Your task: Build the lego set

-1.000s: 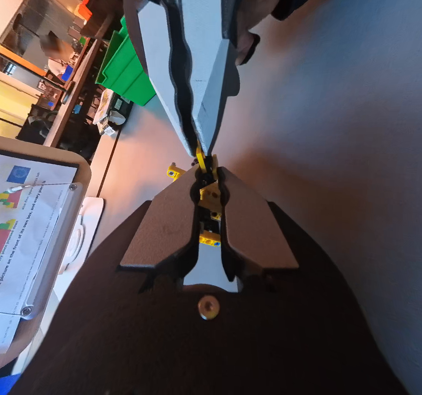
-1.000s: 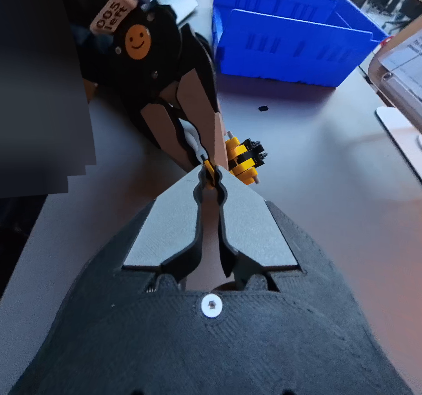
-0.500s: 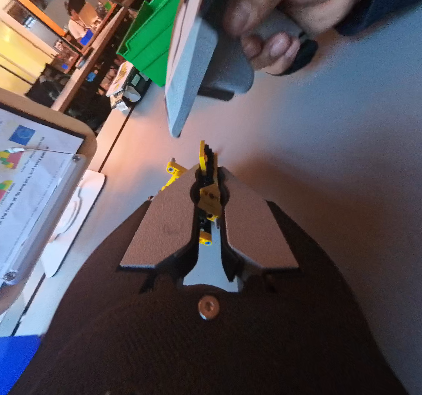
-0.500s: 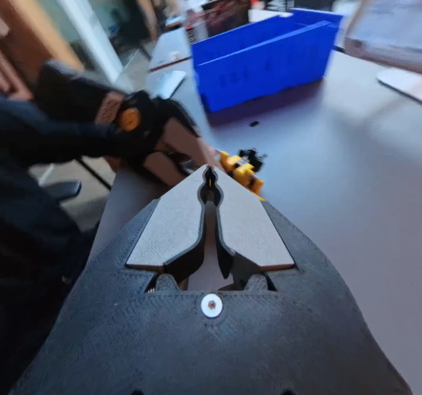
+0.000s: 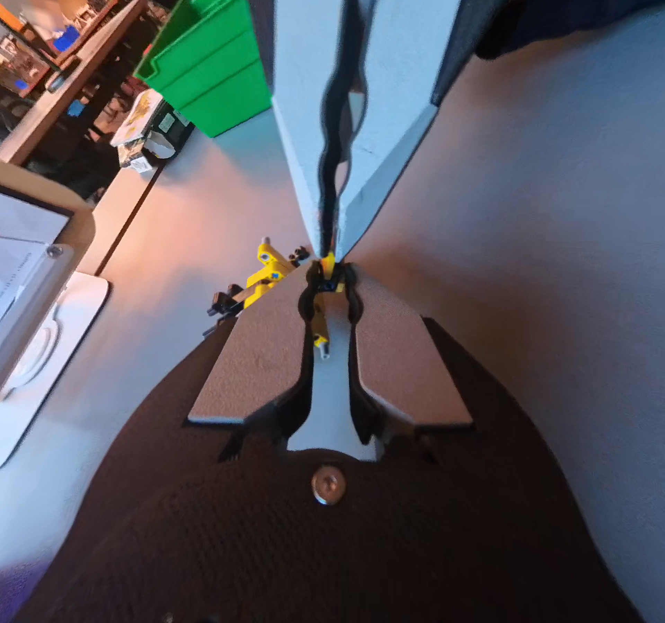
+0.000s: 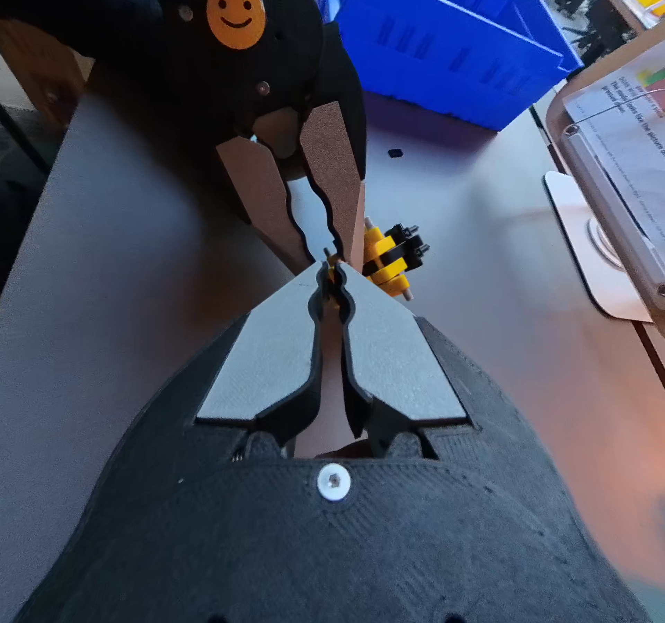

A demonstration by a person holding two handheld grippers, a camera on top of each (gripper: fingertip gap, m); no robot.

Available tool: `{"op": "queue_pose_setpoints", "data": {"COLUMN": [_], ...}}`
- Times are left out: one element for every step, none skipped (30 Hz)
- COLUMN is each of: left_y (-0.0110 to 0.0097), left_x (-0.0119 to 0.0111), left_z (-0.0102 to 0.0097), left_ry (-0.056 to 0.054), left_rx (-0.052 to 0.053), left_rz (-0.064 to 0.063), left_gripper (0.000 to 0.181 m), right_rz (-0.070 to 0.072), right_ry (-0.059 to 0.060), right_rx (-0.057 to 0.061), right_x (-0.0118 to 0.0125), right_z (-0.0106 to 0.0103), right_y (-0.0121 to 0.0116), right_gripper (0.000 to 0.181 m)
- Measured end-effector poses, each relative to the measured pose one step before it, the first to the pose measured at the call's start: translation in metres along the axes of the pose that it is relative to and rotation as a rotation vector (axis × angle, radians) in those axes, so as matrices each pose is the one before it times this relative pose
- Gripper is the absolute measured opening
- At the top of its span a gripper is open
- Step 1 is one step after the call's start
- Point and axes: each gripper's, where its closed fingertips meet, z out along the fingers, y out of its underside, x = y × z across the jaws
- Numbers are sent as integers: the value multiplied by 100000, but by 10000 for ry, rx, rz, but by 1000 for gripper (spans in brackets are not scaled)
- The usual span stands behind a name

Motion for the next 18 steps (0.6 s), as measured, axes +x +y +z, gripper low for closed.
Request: {"op": "queue_pose_setpoints", "data": {"left_y": [-68,-62,-44,-94,-108,-121,-84,120,334,256,-28,-152,-121,-133,-29,-18,-25,50], "left_x": [-191,97,-5,-117,-74,78,0,-89,-230,-84,-8,176,186,122,75,50,42,52], "left_z": [-69,-69,-27,-24,-56,-63,-37,12,53,12,-70,-107,-90,-65,-7,16,18,31], "left_ry": [54,237,91,-58,-84,-22,-92,-129,-178,-35,28,155,127,59,14,-12,-14,-3], "left_rx": [126,115,63,54,58,90,80,-39,-197,-187,-25,58,65,69,-22,-39,-35,-59], "left_rz": [-308,-266,-223,-61,114,154,136,183,172,180,72,23,29,99,87,83,89,78], "left_gripper": [10,10,10,10,9,9,12,12,12,11,10,9,9,9,9,9,9,9], "right_rz": [106,159,132,121,188,273,326,307,220,92,-80,-257,-360,-376,-350,-334,-264,-140], "right_ry": [52,-84,-16,45,-41,-152,-189,-130,-93,-47,127,205,131,79,86,9,-53,31], "right_rx": [118,108,80,116,177,199,207,196,150,38,-92,-175,-193,-141,-127,-139,-139,-123], "right_x": [158,-2,105,212,107,22,8,119,132,91,207,181,-54,-185,-191,-310,-392,-160], "right_z": [-77,-72,-81,-106,-118,-129,-140,-141,-119,-68,-28,4,25,72,122,196,261,245], "right_y": [-28,-53,-53,-134,-164,-149,-146,-133,-121,18,161,226,185,70,38,92,147,152], "right_gripper": [0,0,0,0,0,0,0,0,0,0,0,0,0,19,14,11,12,11]}}
